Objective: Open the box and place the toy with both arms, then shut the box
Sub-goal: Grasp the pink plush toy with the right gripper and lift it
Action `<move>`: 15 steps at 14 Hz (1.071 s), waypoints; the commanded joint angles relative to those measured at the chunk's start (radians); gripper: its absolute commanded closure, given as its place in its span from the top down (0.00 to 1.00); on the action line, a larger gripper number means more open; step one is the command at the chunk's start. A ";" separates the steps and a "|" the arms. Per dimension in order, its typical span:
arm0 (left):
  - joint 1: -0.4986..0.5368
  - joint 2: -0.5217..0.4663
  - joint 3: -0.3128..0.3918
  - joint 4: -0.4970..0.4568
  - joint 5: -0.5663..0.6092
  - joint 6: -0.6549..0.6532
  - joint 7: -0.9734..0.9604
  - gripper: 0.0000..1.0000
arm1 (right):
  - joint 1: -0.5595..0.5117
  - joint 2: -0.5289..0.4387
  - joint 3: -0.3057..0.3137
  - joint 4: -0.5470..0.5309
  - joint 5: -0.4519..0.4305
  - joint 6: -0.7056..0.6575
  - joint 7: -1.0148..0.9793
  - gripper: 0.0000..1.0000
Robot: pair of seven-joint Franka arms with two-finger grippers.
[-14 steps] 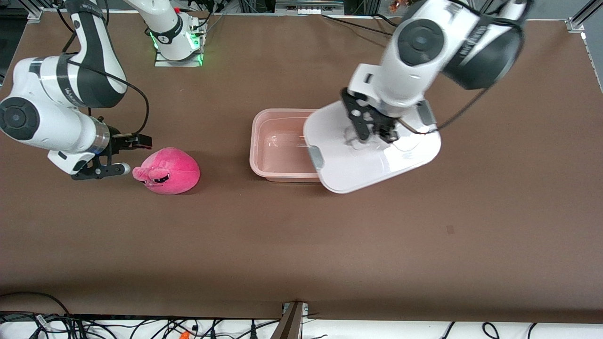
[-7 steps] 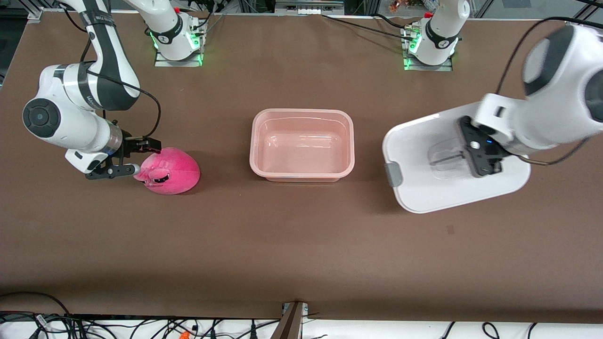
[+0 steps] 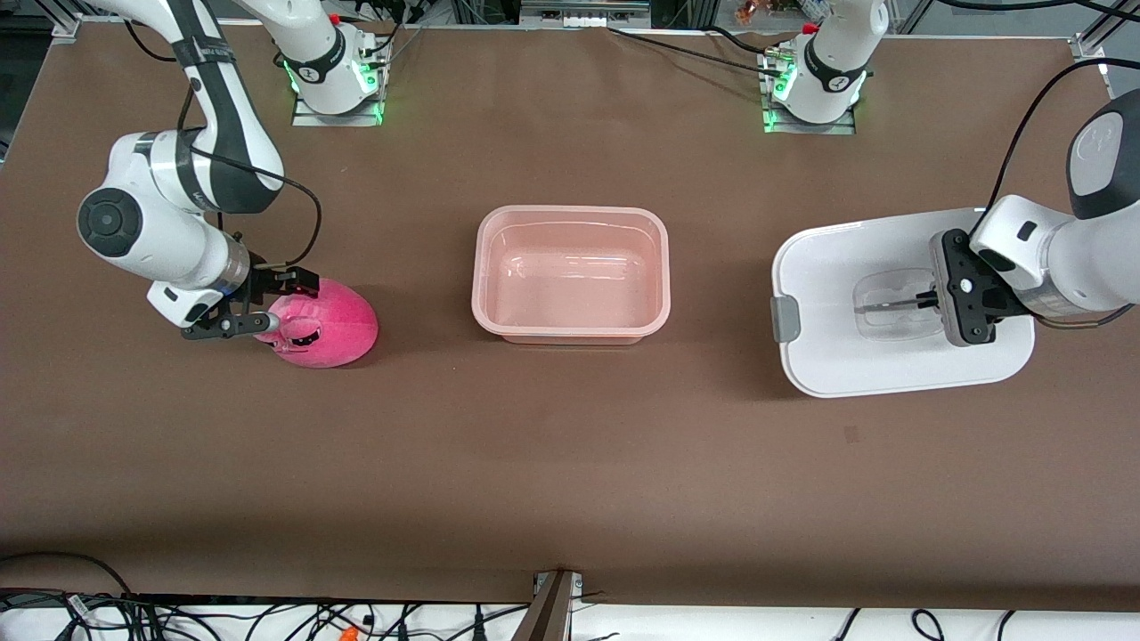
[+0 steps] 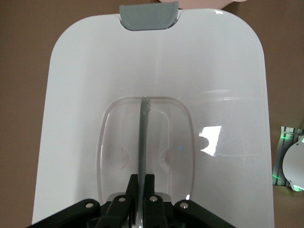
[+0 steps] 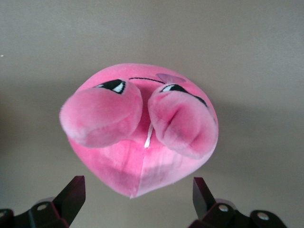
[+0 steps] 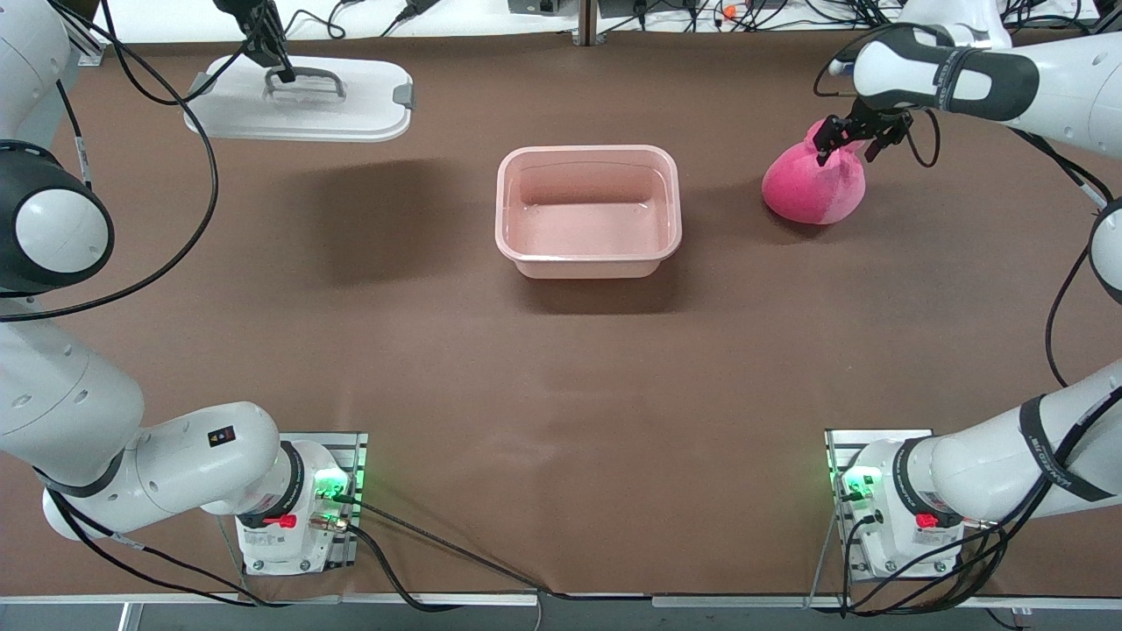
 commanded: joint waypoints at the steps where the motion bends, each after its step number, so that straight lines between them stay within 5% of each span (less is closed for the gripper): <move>1: -0.001 0.002 -0.004 0.025 -0.020 -0.039 0.034 0.00 | -0.006 0.018 0.007 -0.030 0.018 0.072 -0.009 0.99; 4: -0.006 0.002 -0.004 0.025 -0.020 -0.039 0.034 0.00 | -0.006 0.042 0.007 -0.029 0.019 0.115 -0.020 0.78; 7: 0.019 0.005 -0.004 0.010 -0.039 -0.042 0.040 0.00 | -0.006 0.047 0.007 -0.019 0.018 0.115 -0.025 0.13; 8: 0.022 0.005 -0.004 0.010 -0.040 -0.042 0.042 0.00 | -0.005 0.045 0.009 -0.016 0.018 0.113 -0.025 0.00; 15: 0.040 0.005 -0.003 0.007 -0.046 -0.051 0.042 0.00 | 0.044 0.035 0.012 0.080 0.015 0.000 -0.171 0.00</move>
